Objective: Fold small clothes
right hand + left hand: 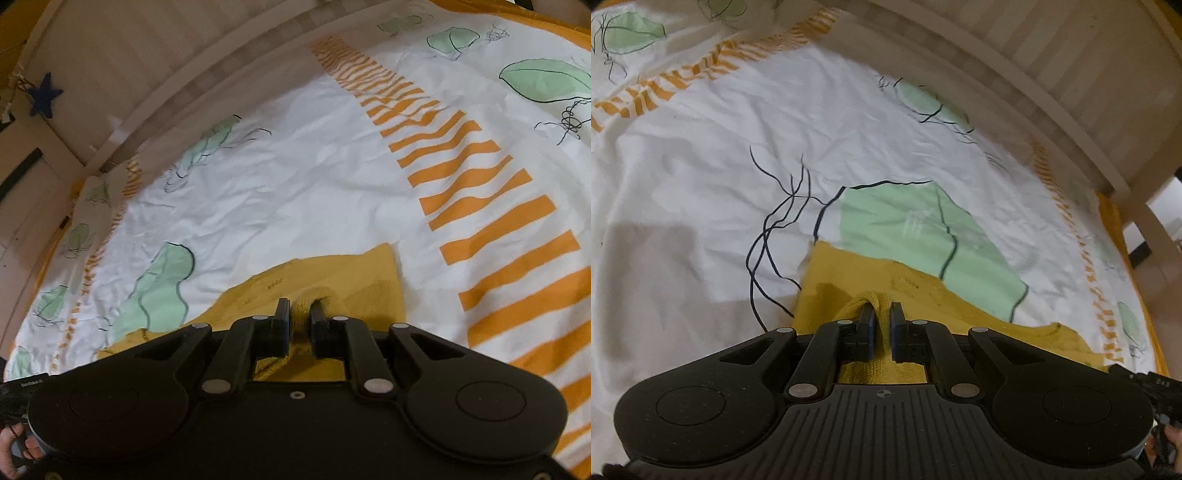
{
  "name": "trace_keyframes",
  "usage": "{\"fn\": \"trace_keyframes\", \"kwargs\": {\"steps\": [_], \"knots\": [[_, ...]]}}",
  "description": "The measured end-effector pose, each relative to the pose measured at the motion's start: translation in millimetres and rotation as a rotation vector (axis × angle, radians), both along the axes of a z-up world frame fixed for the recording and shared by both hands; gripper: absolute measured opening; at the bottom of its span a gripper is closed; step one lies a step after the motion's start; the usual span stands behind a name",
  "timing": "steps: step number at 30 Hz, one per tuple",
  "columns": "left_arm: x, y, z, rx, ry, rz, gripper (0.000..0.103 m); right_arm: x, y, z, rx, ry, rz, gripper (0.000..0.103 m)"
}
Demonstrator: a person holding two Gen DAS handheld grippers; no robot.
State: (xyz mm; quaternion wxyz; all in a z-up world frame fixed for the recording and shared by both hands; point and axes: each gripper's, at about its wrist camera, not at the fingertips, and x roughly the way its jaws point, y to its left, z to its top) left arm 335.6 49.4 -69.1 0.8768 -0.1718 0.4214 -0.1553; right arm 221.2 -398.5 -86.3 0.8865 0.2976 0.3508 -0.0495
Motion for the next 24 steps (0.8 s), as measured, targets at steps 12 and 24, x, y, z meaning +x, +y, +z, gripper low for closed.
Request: {"fn": "trace_keyframes", "kwargs": {"steps": [12,24], "knots": [[6.4,-1.0,21.2,0.139,-0.122,0.035,0.031,-7.1,-1.3,15.3,-0.115,-0.044,-0.107,0.07],[-40.7,-64.2,12.6,0.272,-0.031,-0.347,0.031,-29.3,81.0,20.7,-0.357,-0.004,0.196,0.069]]}}
